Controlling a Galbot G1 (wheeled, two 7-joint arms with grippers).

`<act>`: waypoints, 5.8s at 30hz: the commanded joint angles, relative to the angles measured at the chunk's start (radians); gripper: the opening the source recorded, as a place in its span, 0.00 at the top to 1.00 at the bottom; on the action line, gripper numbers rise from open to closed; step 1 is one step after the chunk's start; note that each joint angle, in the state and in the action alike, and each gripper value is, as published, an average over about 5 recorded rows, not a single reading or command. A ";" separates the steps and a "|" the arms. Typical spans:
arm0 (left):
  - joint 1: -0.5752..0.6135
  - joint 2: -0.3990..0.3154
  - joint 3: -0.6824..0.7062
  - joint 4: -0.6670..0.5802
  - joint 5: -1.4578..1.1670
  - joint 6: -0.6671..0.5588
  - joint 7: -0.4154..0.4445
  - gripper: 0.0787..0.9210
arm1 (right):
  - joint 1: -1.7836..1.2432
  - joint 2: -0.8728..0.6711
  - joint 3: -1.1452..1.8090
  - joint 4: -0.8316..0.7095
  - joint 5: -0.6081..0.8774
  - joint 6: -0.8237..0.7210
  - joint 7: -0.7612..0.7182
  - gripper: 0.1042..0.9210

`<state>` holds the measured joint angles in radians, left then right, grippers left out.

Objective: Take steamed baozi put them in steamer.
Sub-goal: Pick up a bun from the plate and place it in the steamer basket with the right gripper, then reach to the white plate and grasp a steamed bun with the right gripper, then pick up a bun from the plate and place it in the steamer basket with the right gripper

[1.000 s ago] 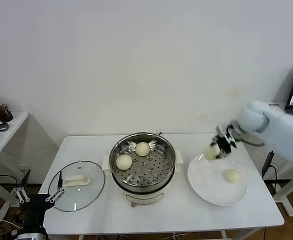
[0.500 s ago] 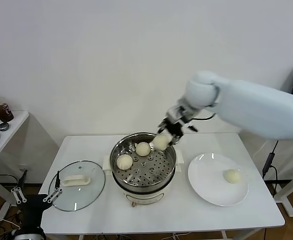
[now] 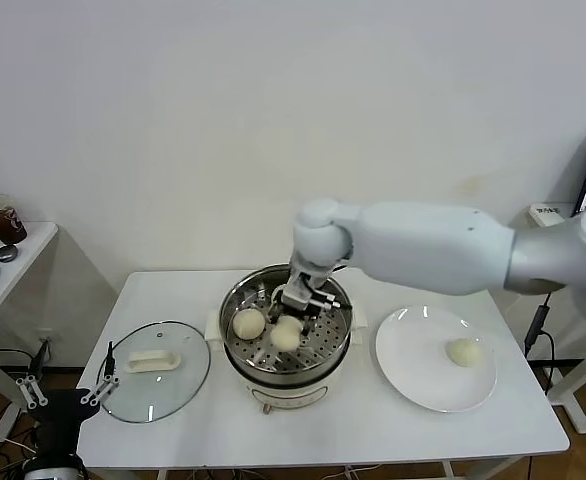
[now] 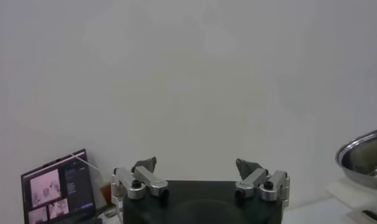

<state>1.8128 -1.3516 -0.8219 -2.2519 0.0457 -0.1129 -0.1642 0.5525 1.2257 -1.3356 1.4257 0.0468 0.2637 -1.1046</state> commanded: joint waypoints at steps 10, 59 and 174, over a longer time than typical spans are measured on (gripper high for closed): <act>0.000 -0.002 -0.001 0.007 0.000 -0.001 -0.001 0.12 | -0.063 0.076 -0.036 -0.070 -0.157 0.178 0.031 0.44; -0.019 0.021 0.030 0.003 0.001 0.000 0.011 0.12 | -0.664 -0.748 0.668 -0.121 -0.306 -0.466 -0.020 0.12; -0.042 0.021 0.026 0.022 -0.002 -0.001 0.023 0.12 | -0.031 -0.214 0.116 0.071 0.375 -0.989 0.203 0.27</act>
<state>1.7708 -1.3306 -0.7959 -2.2287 0.0445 -0.1149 -0.1423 0.5060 1.0990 -1.2927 1.4152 0.4046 -0.7177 -0.9099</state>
